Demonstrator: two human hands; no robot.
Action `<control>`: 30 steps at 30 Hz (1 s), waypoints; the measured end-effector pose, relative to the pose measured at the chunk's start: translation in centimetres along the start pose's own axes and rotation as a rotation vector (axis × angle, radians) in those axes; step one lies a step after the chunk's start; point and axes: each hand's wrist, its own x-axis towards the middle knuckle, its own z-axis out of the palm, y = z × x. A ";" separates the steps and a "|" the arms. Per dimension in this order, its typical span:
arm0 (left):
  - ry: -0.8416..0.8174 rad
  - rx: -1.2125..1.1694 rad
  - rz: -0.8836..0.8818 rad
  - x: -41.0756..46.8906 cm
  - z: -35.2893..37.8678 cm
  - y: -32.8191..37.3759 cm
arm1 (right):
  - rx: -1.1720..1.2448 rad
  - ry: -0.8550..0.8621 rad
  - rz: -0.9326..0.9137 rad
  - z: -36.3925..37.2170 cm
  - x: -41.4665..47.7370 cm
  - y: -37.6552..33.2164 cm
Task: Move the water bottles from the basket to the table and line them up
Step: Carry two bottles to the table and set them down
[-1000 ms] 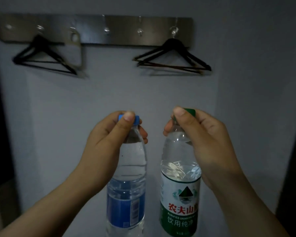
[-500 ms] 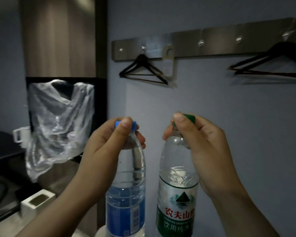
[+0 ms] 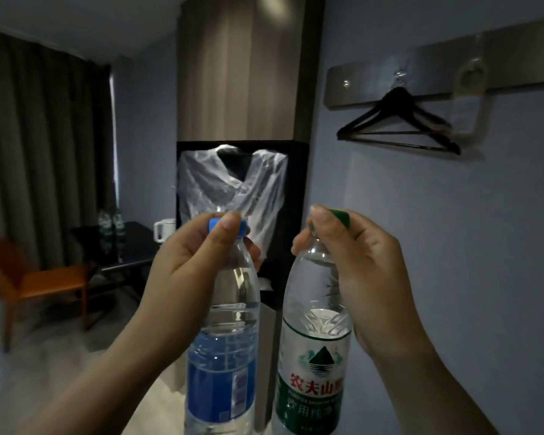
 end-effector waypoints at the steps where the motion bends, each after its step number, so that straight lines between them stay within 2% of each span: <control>1: 0.013 0.032 0.006 0.6 -0.8 -0.5 | 0.023 -0.013 -0.001 0.9 0.6 0.9; 11: 0.161 0.284 0.068 8.1 -6.3 -6.1 | 0.228 -0.158 -0.037 8.3 9.4 10.0; 15: 0.227 0.362 0.044 10.8 -8.6 -8.8 | 0.219 -0.203 -0.023 11.1 12.8 13.7; 23: 0.308 0.418 0.010 16.1 -14.7 -13.8 | 0.274 -0.228 -0.023 18.5 18.2 20.3; 30: 0.338 0.455 0.000 20.8 -23.8 -19.1 | 0.304 -0.260 -0.019 28.3 22.0 26.2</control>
